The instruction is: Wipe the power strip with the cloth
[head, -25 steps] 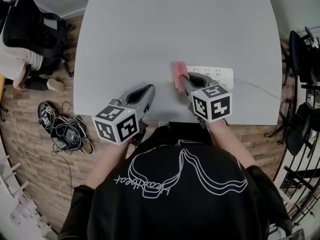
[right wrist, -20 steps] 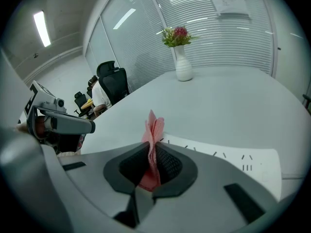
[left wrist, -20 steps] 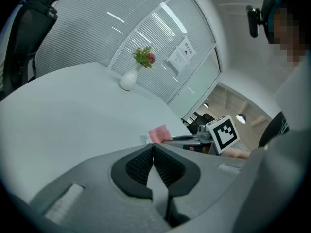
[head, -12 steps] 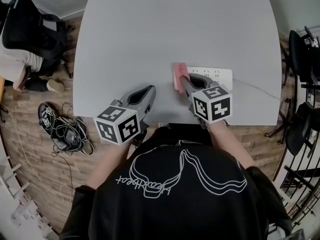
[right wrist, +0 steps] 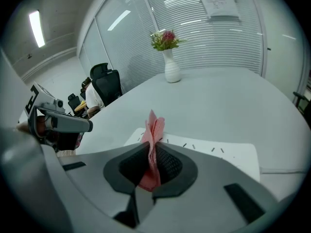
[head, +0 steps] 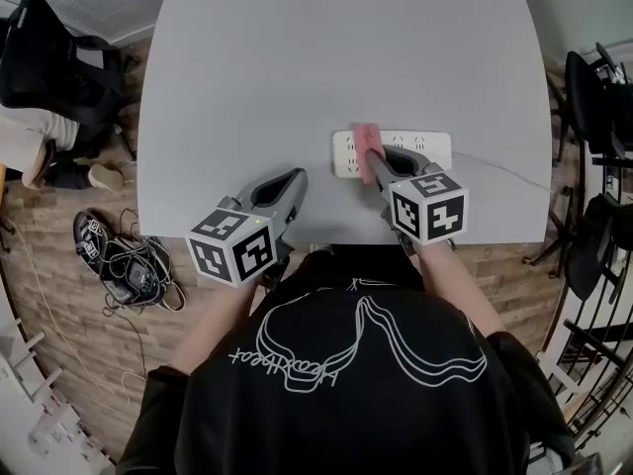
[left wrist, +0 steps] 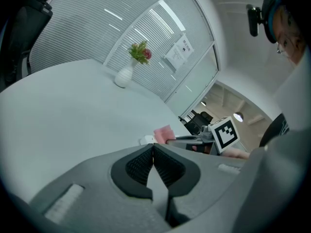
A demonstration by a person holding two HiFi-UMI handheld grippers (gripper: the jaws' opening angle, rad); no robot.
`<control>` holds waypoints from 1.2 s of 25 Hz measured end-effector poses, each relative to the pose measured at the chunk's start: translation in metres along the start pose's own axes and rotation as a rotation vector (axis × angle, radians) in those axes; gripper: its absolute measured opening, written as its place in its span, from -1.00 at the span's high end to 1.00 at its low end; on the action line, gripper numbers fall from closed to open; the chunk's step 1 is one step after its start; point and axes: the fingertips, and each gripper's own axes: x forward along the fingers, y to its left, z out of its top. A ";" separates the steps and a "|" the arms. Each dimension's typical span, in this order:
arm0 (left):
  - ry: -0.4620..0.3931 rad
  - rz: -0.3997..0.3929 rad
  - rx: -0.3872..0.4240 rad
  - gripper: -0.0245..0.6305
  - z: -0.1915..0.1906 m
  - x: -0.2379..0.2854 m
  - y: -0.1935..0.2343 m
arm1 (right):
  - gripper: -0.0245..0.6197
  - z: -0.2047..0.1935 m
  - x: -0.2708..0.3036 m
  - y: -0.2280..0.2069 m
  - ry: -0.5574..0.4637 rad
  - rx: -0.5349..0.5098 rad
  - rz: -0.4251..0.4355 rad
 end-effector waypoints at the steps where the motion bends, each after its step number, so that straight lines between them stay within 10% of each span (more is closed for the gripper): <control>1: 0.002 -0.003 0.002 0.88 0.000 0.001 -0.001 | 0.80 -0.001 -0.002 -0.004 -0.002 0.003 -0.007; 30: 0.079 -0.068 0.057 0.88 -0.008 0.033 -0.030 | 0.80 -0.031 -0.074 -0.117 -0.055 0.118 -0.242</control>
